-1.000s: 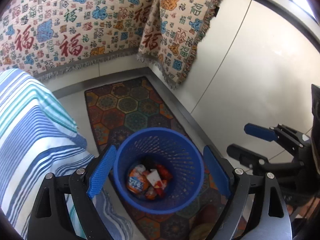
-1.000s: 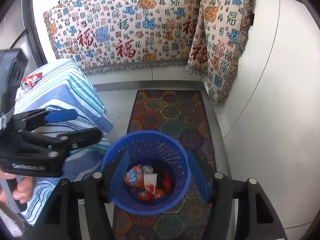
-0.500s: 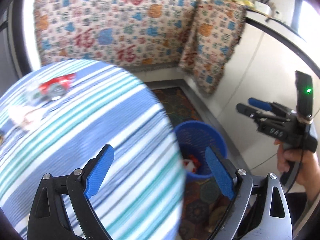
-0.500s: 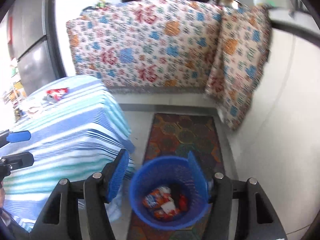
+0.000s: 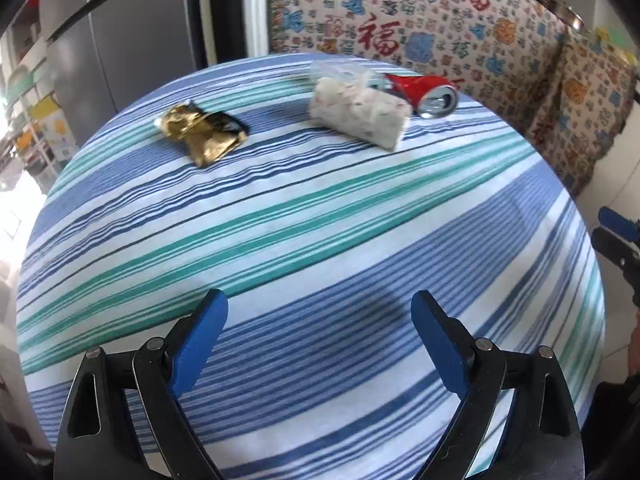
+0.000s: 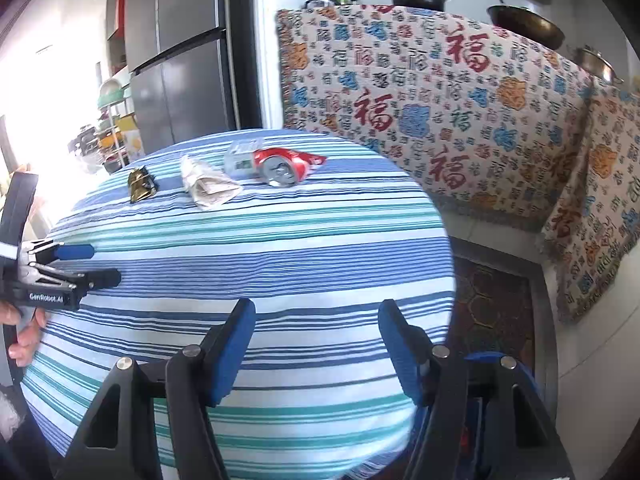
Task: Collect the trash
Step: 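Move both open grippers back over the table, then grasp the floral paper bundle with the right gripper and lift it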
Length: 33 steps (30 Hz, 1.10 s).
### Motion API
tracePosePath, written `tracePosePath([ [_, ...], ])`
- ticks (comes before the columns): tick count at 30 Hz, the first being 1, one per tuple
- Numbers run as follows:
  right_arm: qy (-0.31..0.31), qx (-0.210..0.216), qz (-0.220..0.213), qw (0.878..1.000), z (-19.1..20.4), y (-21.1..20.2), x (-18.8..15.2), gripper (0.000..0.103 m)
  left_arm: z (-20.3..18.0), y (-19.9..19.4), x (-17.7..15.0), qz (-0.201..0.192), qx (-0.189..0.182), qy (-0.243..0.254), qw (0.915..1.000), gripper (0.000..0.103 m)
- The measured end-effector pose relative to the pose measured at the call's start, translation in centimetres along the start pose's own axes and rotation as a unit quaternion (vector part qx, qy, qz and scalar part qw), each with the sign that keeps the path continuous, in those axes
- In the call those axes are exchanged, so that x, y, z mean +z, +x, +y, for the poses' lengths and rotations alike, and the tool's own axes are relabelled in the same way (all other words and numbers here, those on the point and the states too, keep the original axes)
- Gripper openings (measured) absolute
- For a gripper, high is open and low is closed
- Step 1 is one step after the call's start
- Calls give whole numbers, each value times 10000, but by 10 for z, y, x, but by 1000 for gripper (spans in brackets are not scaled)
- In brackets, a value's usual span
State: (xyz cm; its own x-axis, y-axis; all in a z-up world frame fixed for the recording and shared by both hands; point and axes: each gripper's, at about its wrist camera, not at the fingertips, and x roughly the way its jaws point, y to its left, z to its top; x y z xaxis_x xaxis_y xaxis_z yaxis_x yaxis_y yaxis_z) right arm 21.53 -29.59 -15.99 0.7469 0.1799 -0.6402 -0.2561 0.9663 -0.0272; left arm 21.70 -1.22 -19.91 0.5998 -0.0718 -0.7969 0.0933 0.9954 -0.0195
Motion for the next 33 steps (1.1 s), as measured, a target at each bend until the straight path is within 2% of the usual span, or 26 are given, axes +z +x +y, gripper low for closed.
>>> tracePosePath([
  [4,-133,126,122,9998,36,18,-1,65,24,-1,1,-93,79,-190,9997,94],
  [7,-102,180,212,9996,46,28,-3,65,32,2,3,-57,116,-256,9996,98],
  [12,-155,145,338,9992,45,35,-3,65,28,9,3,64,353,-66,9993,103],
  [27,-298,139,749,9967,39,44,2,65,30,10,3,78,348,-92,9993,103],
  [33,-493,361,1032,9928,42,56,14,68,30,10,4,83,343,-96,9993,103],
])
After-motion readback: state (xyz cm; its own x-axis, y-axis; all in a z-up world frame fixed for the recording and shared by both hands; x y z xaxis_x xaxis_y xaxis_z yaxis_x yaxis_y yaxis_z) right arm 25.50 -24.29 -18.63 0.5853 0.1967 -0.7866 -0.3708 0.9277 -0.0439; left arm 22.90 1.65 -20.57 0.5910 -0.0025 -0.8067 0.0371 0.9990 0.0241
